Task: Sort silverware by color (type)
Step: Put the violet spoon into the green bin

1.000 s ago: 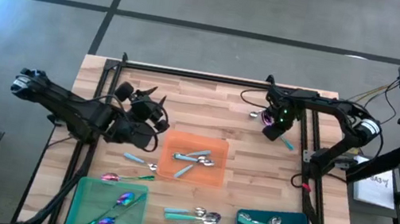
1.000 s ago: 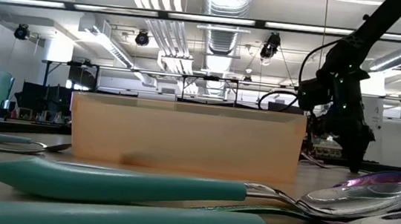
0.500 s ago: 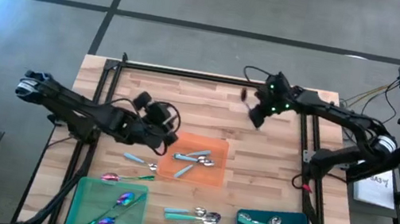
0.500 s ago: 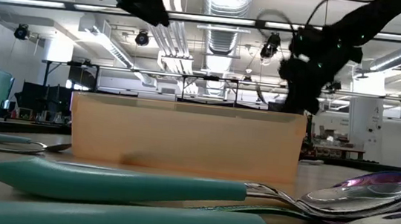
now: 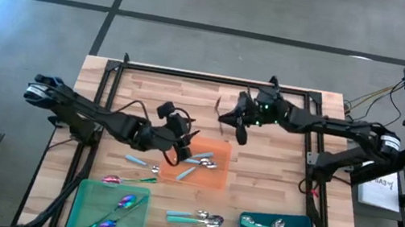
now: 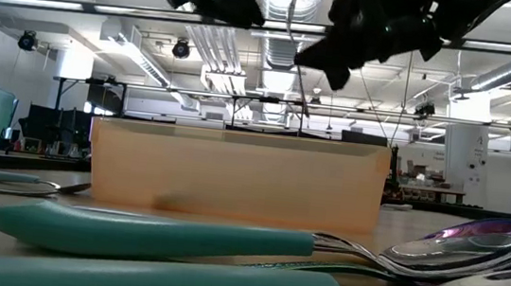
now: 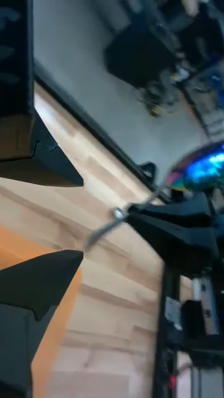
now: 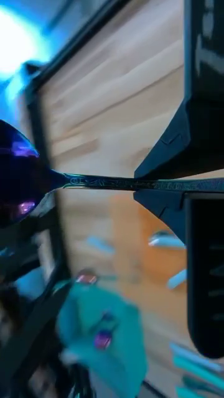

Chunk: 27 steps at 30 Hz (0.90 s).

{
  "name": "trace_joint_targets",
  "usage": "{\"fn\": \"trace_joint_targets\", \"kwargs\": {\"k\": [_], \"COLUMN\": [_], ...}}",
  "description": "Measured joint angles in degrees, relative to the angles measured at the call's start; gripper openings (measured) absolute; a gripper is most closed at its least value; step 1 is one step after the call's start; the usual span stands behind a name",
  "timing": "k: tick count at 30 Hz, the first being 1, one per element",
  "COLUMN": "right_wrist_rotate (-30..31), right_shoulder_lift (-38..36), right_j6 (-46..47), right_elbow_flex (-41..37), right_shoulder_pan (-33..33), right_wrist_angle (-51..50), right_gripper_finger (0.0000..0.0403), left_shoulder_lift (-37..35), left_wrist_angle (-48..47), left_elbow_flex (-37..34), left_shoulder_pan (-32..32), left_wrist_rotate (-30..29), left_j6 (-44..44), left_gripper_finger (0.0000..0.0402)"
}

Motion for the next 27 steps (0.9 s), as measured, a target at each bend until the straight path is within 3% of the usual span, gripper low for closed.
{"fn": "trace_joint_targets", "kwargs": {"k": [4, 11, 27], "right_wrist_rotate": [0.0, 0.1, 0.0], "right_shoulder_lift": [0.8, 0.8, 0.8], "right_j6": [-2.7, -5.0, -12.6], "right_elbow_flex": [0.0, 0.0, 0.0], "right_shoulder_pan": [3.4, 6.0, 10.4], "right_wrist_angle": [6.2, 12.9, 16.1], "right_gripper_finger": [0.0012, 0.0012, 0.0012], "left_shoulder_lift": [1.3, 1.6, 1.6], "left_wrist_angle": [5.3, 6.8, 10.4], "left_elbow_flex": [-0.1, -0.1, -0.1], "left_shoulder_pan": [0.4, 1.7, 2.4], "left_wrist_rotate": [3.3, 9.3, 12.6], "left_j6": [6.0, 5.2, 5.8], "left_gripper_finger": [0.0162, 0.0162, 0.0162]}}
